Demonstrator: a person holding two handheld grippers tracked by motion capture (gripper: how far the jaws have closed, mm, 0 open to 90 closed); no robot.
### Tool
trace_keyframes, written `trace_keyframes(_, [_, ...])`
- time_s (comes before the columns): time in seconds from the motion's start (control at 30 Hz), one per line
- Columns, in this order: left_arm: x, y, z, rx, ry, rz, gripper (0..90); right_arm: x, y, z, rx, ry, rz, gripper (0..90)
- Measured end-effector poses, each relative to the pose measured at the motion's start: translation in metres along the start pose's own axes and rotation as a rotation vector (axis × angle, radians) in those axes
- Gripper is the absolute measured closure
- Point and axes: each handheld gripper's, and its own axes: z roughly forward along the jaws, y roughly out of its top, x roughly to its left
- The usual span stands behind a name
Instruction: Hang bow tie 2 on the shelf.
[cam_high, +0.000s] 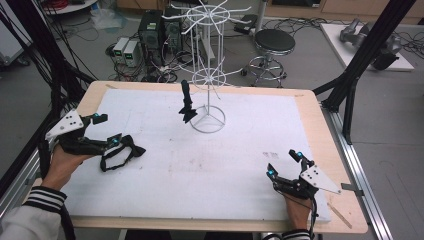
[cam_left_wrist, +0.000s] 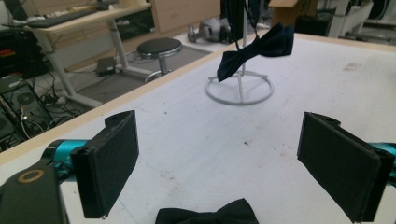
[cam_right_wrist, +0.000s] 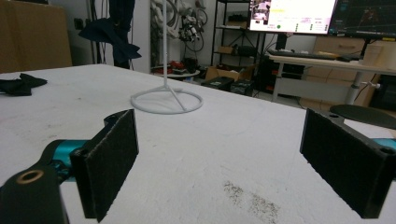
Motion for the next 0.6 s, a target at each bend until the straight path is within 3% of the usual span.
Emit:
trace_keyframes(0.33, [0.020, 0.003, 0.014, 0.111, -0.048, 0.018, 13.1, 0.000, 0.000, 0.000, 0.000, 0.001, 0.001, 10.9])
trace_keyframes(0.43, [0.023, 0.003, 0.018, 0.130, -0.067, 0.032, 13.6, 0.000, 0.000, 0.000, 0.005, 0.002, 0.004, 10.9])
trace_keyframes(0.6, [0.027, 0.005, 0.027, 0.207, -0.094, 0.071, 13.8, 0.000, 0.000, 0.000, 0.008, 0.001, 0.003, 10.9])
